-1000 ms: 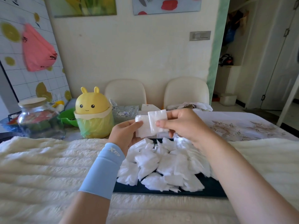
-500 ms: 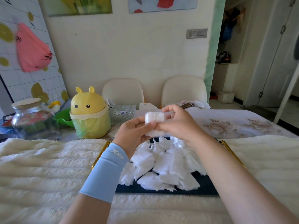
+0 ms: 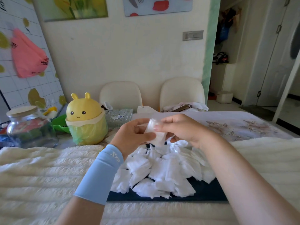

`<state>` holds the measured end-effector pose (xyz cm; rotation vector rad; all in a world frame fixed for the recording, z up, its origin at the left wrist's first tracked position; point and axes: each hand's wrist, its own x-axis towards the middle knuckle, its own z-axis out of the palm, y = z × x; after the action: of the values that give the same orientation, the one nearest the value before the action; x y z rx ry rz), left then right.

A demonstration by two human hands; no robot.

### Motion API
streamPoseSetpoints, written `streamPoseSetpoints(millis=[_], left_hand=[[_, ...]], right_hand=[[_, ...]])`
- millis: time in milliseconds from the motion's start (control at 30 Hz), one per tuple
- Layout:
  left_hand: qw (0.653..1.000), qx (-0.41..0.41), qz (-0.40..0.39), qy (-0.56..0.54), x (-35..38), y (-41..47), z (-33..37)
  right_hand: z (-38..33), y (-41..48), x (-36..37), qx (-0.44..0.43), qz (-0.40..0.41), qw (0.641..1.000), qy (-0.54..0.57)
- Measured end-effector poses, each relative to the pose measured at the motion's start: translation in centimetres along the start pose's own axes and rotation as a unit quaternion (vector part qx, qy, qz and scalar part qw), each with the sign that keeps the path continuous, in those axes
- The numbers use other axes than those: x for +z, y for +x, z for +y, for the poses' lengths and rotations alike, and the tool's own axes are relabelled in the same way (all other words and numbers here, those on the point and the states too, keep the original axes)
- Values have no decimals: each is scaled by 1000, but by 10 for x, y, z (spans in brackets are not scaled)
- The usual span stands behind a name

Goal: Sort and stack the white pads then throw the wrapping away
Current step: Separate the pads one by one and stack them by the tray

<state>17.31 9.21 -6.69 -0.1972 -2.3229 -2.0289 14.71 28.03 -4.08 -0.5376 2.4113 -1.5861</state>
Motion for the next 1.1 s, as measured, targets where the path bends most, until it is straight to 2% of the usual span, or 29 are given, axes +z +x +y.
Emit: streamPoseSetpoints(millis=[133, 233, 333, 400, 500, 567, 667, 767, 967, 1100], left_hand=[[997, -18, -23, 78, 1, 36, 19], [983, -9, 17, 181, 1, 79, 19], [940, -18, 38, 338, 1, 118, 10], [915, -24, -3, 402, 7, 136, 3], [848, -20, -69, 524, 16, 155, -12], [821, -30, -99, 562, 17, 163, -20], [821, -32, -120, 557, 11, 170, -32], [852, -14, -97, 515, 5, 171, -41], [862, 16, -82, 501, 2, 166, -47], [865, 4, -86, 495, 2, 160, -45]], right_hand=[[-8, 23, -26, 23, -15, 998, -61], [-6, 57, -52, 49, 78, 990, -109], [4, 92, -66, 98, 115, 971, -186], [11, 111, -67, 140, 95, 952, -254], [18, 129, -60, 183, 60, 909, -369], [22, 138, -54, 196, 59, 887, -414], [32, 149, -43, 220, 46, 871, -438], [42, 157, -33, 223, 48, 879, -420], [50, 169, -12, 260, 32, 938, -225], [50, 162, -23, 277, 50, 946, -159]])
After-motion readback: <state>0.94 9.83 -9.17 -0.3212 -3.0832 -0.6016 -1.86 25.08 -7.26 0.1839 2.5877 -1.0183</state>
